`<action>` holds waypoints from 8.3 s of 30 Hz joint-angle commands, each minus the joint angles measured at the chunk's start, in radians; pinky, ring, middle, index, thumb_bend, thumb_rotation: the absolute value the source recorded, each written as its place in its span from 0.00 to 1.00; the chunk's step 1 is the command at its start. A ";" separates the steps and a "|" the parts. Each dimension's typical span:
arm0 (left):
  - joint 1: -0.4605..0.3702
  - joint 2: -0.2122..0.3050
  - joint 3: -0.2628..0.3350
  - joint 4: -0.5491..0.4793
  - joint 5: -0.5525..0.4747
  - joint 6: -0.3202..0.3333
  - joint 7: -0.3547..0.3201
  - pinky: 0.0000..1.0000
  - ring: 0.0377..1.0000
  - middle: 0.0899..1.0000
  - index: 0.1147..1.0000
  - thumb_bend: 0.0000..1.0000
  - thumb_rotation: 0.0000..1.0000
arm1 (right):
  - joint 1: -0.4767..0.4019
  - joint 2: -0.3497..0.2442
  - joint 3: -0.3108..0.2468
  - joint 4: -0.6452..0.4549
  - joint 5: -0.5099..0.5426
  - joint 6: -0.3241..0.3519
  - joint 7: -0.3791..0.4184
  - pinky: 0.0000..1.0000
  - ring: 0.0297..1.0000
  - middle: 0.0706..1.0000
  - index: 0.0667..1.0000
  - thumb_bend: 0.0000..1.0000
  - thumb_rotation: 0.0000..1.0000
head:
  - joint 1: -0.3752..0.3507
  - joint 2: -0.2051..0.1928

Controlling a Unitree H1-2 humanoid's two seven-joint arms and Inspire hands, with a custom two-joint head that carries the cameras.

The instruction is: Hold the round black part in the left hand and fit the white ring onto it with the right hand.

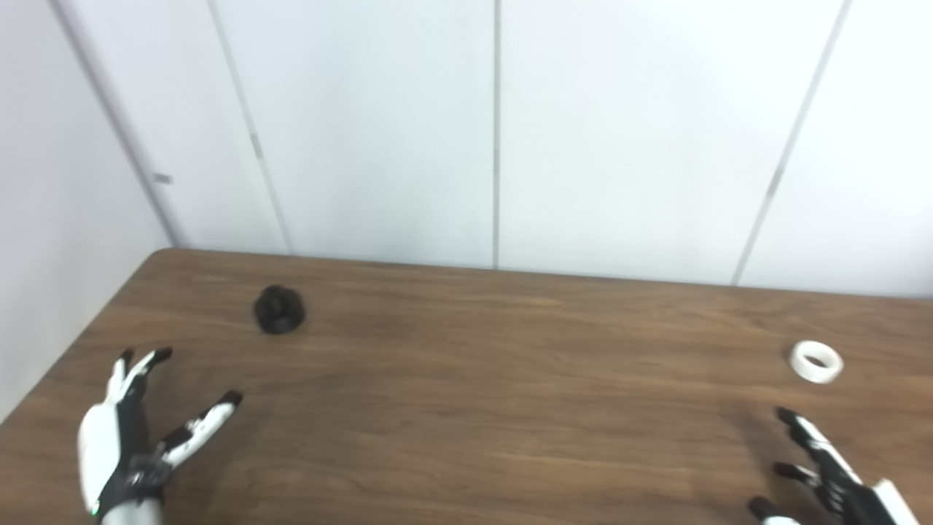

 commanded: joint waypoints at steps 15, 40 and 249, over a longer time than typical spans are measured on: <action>-0.204 0.193 -0.172 0.114 0.073 0.251 -0.205 1.00 1.00 1.00 1.00 1.00 0.48 | -0.020 -0.068 -0.045 0.013 0.060 0.046 0.041 0.95 1.00 1.00 0.97 0.42 0.56 | 0.091 0.004; -0.446 0.138 -0.221 0.366 0.465 0.251 -0.528 1.00 1.00 1.00 0.95 1.00 0.42 | -0.034 -0.096 -0.067 0.086 0.103 -0.043 0.062 0.91 0.98 0.99 0.94 0.48 0.60 | 0.177 -0.014; -0.031 0.150 -0.723 -0.042 0.137 -0.349 -0.428 1.00 1.00 0.85 0.41 0.52 0.04 | -0.748 -0.369 0.302 0.455 -0.623 0.425 0.195 0.00 1.00 1.00 0.78 0.91 0.29 | -0.508 -0.019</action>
